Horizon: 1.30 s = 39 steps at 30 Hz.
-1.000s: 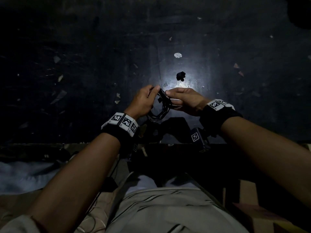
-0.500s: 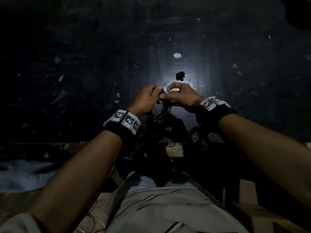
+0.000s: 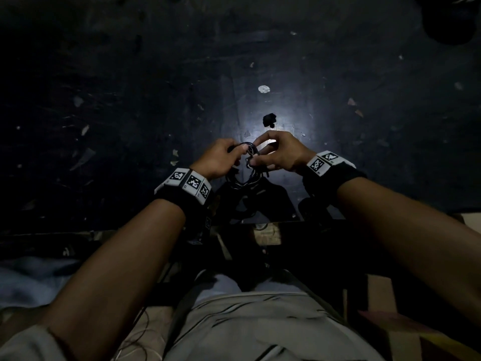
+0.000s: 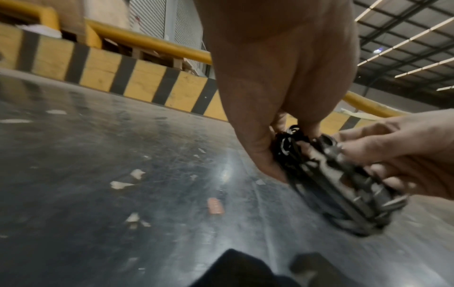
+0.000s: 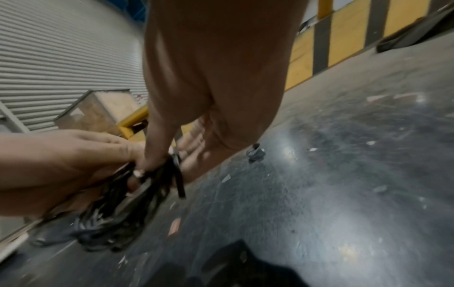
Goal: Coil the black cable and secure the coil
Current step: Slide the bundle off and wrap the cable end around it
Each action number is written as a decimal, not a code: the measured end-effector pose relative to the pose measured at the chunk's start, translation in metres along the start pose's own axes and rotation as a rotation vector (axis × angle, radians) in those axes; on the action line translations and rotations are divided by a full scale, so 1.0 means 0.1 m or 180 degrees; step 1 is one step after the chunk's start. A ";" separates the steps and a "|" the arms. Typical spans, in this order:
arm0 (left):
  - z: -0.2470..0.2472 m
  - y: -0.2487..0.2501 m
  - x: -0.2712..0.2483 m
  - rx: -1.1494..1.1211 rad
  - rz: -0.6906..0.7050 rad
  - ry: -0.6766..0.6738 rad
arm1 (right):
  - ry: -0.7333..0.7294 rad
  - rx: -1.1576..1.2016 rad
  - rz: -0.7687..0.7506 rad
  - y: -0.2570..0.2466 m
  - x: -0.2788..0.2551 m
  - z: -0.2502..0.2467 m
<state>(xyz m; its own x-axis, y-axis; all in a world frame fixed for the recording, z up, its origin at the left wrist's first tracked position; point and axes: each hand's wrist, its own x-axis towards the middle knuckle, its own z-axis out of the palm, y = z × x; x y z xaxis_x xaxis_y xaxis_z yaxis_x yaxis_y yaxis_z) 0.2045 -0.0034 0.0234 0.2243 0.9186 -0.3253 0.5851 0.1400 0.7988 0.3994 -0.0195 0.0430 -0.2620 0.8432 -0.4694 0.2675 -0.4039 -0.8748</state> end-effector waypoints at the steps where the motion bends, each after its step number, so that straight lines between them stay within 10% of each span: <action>1: 0.02 0.01 0.02 0.0007 0.0004 0.0021 | 0.0012 -0.0107 0.0021 0.01 0.00 -0.01; 16: 0.40 0.42 0.71 -0.0580 -0.0122 -0.0444 | 0.0821 -0.1984 0.0093 0.10 0.16 -0.69; 32: 0.76 0.21 1.49 0.1000 -0.0263 0.1050 | 0.0968 -0.1969 -0.0122 0.20 0.20 -1.12; 39: 0.57 0.27 1.03 -0.0078 0.0074 0.0374 | 0.1086 -0.1539 -0.0442 0.09 0.11 -1.12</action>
<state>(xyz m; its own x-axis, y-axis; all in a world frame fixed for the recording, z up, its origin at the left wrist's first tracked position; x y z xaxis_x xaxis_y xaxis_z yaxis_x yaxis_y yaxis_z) 0.2874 0.0741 -0.0173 0.1439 0.9585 -0.2462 0.5613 0.1259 0.8180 0.5031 0.0260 0.0435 -0.0340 0.9749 -0.2199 0.6639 -0.1424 -0.7341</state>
